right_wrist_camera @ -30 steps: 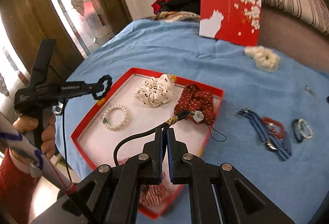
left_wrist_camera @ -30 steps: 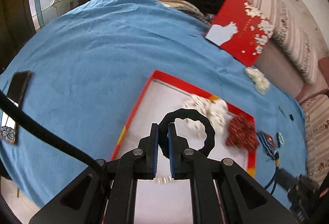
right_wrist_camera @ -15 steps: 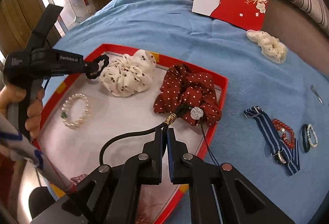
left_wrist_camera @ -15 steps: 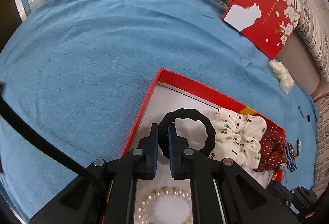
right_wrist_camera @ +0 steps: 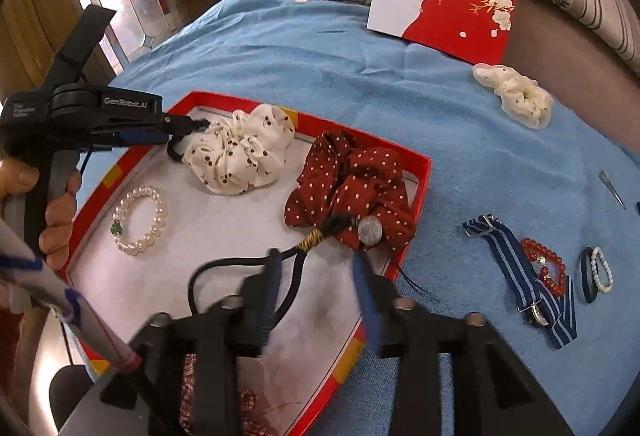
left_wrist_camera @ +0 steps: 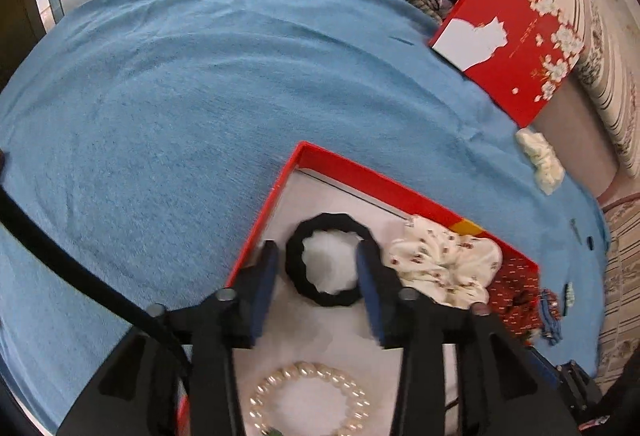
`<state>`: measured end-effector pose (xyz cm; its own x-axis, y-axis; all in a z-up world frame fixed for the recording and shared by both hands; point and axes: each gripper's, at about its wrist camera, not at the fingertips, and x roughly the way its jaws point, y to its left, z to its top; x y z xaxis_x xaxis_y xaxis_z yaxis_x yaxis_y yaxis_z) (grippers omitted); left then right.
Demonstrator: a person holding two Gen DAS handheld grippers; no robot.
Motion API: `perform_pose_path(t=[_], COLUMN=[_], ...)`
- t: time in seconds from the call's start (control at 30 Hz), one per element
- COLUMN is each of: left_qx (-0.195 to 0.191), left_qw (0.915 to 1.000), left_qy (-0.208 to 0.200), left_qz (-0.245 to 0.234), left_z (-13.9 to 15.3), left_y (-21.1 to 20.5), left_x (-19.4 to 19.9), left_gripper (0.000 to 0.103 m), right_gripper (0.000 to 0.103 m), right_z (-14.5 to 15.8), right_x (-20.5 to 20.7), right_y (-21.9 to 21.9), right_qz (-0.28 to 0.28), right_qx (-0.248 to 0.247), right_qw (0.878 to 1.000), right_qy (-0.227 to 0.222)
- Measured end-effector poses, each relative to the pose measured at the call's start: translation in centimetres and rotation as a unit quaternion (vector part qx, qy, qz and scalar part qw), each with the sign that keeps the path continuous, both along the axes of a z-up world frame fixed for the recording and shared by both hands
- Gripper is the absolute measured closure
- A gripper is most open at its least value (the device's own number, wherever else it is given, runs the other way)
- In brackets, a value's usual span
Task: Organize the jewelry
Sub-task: 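Carry the black hair tie and black cord into the tray and release both, then reach the left gripper to the blue striped watch and grasp it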
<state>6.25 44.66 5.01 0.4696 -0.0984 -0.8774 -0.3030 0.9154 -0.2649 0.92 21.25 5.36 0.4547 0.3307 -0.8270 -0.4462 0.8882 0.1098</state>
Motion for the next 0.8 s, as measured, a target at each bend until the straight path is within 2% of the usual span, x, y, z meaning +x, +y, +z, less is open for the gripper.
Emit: perform_pose_path(t=[0.07,0.27,0.43,0.6,0.8], left_qx=[0.001,-0.016,-0.006,0.035,0.071], left_qw=[1.0,0.9992,0.9978,0.9972,0.9943], left_qy=[-0.008,-0.033,-0.054,-0.064,-0.065], left_qz=[0.001,0.015,0.037,0.019,-0.047], left_z=[0.8,3.6,6.3,7.7,8.4], left_y=[-0.1,-0.1,-0.9,-4.4,-10.9], left_x=[-0.5,-2.7,-7.2,-11.9,-14.4], left_gripper=[0.053,0.044,0.043,0.041,0.04], right_gripper=[0.061,0.056,0.053,0.051,0.05], right_z=[0.4,2.6,4.6,5.0,3.6], right_x=[-0.1,-1.4,-3.5,-6.0,-7.7], right_y=[-0.1,-1.3,-4.4,-10.1,-19.0], right_qz=[0.001,0.004,-0.007,-0.04,-0.125], right_qx=[0.006,0.022,0.038,0.039,0.041], right_qw=[1.0,1.0,0.999,0.998,0.991], right_qy=[0.002,-0.015,-0.033,-0.041,-0.022])
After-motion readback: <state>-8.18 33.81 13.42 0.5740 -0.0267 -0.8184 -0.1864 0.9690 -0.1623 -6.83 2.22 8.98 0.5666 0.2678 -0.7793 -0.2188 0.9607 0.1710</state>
